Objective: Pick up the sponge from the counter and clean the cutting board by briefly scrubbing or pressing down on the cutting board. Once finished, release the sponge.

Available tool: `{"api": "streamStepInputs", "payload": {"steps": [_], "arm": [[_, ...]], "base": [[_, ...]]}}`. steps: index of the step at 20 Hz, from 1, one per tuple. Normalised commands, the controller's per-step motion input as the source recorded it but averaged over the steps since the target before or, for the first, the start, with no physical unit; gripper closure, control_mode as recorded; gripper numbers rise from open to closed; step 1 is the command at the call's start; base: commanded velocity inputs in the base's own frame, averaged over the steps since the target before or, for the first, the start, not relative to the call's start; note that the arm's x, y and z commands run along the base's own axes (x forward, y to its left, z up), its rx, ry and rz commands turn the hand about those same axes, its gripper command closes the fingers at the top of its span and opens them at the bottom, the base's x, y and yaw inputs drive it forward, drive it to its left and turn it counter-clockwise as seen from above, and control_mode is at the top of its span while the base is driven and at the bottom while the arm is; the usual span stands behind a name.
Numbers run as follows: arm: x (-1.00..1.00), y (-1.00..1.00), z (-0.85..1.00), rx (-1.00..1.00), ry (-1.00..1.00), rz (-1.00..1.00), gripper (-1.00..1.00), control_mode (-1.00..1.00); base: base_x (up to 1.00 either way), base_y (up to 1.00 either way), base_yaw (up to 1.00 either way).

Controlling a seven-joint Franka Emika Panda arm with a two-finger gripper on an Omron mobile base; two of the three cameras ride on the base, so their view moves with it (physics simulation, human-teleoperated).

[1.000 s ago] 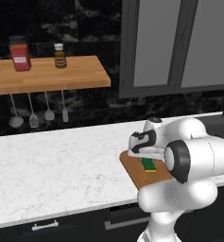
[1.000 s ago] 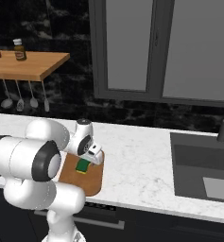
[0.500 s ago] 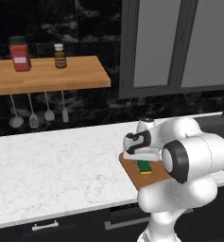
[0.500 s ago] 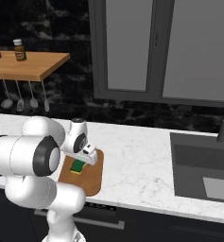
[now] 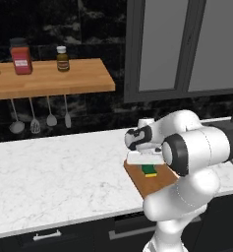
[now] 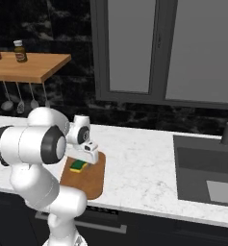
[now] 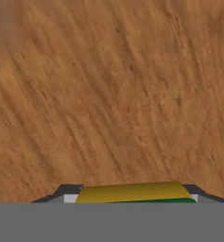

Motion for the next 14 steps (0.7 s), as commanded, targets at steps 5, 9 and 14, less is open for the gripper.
{"api": "streamStepInputs", "payload": {"steps": [5,9,14], "arm": [[-0.92,0.00,0.00,0.00,-0.02,0.00,1.00,-1.00],[-0.88,0.00,0.01,0.00,-0.13,0.00,1.00,-1.00],[-0.61,0.03,-0.32,0.00,-0.03,0.00,1.00,-1.00]], "base": [[0.00,0.00,0.00],[0.00,0.00,0.00],[0.00,0.00,0.00]]}}
